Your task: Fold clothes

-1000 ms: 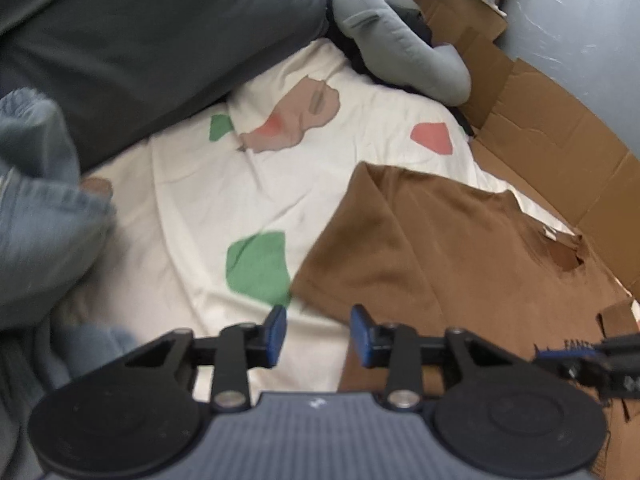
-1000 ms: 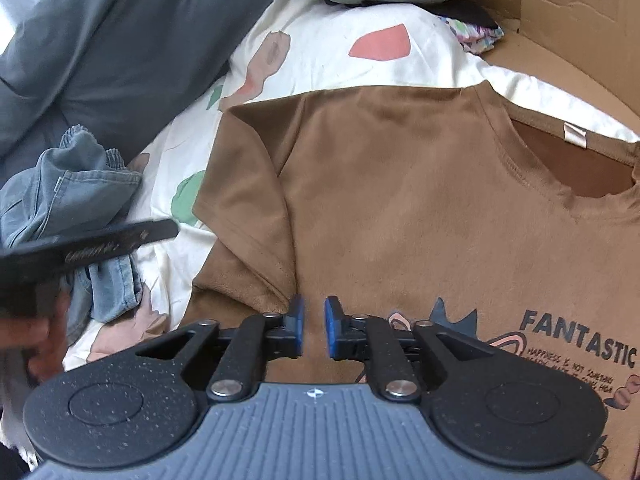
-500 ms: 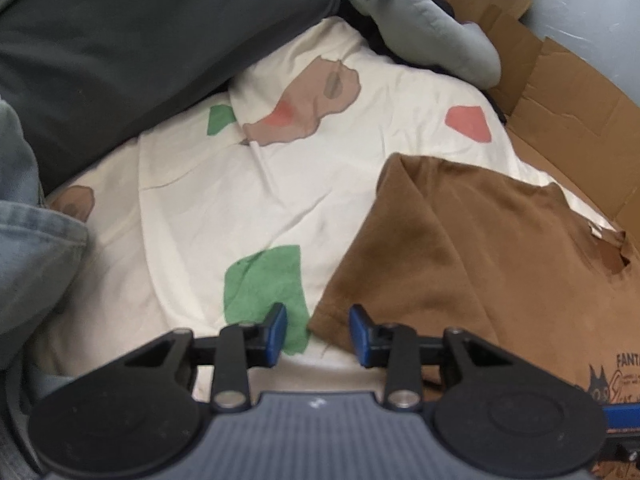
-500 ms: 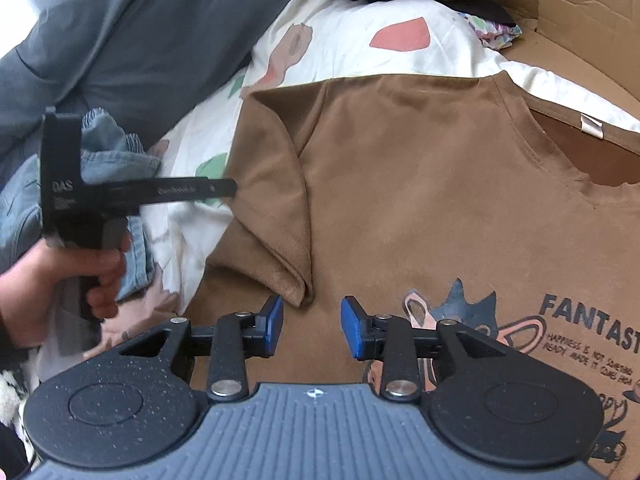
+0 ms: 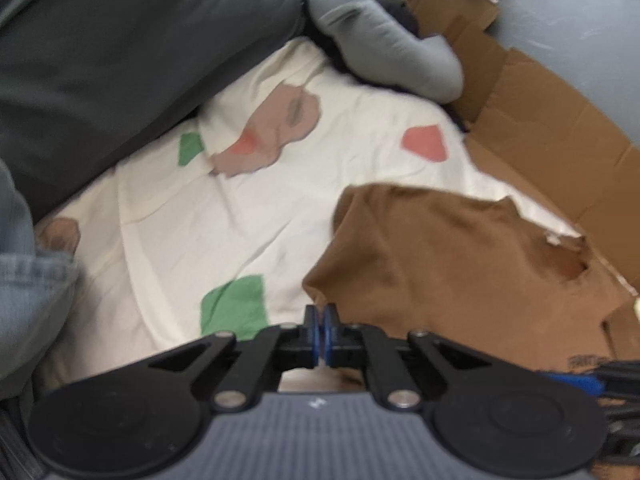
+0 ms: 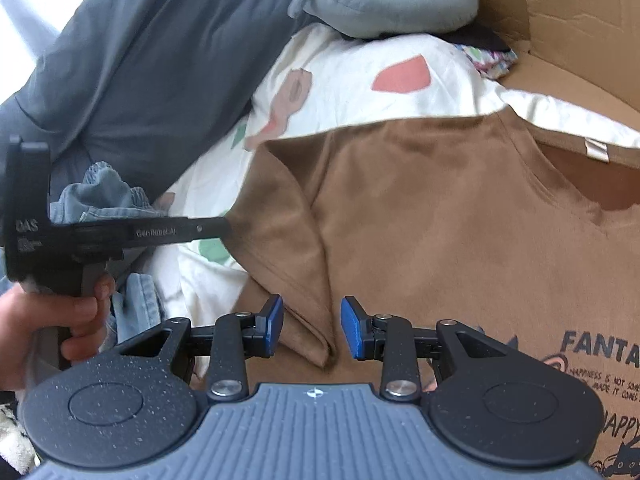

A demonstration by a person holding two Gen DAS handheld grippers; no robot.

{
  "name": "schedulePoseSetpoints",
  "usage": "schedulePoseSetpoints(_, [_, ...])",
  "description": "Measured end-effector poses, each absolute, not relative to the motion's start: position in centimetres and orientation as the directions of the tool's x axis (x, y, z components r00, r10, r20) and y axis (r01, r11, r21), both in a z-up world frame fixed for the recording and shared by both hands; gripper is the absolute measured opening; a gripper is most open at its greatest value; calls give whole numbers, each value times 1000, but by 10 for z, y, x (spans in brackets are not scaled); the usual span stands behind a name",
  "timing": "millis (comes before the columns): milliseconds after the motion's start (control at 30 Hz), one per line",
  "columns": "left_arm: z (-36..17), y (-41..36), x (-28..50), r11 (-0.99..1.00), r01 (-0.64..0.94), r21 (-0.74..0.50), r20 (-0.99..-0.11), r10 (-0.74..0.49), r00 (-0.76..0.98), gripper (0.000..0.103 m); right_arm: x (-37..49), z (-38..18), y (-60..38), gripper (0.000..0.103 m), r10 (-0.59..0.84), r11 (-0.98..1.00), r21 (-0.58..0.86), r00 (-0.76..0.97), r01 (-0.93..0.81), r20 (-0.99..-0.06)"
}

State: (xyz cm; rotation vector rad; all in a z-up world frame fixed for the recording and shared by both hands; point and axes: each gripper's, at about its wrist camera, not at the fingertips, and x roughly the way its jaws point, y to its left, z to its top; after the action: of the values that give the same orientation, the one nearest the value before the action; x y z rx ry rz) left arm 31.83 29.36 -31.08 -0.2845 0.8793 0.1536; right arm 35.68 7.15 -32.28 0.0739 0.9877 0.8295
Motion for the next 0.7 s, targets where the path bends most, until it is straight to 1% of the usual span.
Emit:
schedulePoseSetpoints(167, [-284, 282, 327, 957, -178, -230, -763, -64, 643, 2, 355, -310, 84, 38, 662, 688, 402, 296, -604, -688])
schedulePoseSetpoints(300, [-273, 276, 334, 940, -156, -304, -759, -140, 636, 2, 354, -303, 91, 45, 673, 685, 397, 322, -610, -666])
schedulePoseSetpoints(533, [-271, 265, 353, 893, -153, -423, -748, -248, 616, 2, 366, -309, 91, 45, 683, 692, 424, 341, -584, -646])
schedulePoseSetpoints(700, [-277, 257, 372, 874, -151, -462, -748, -292, 596, 2, 383, -321, 88, 45, 692, 702, 464, 360, -540, -626])
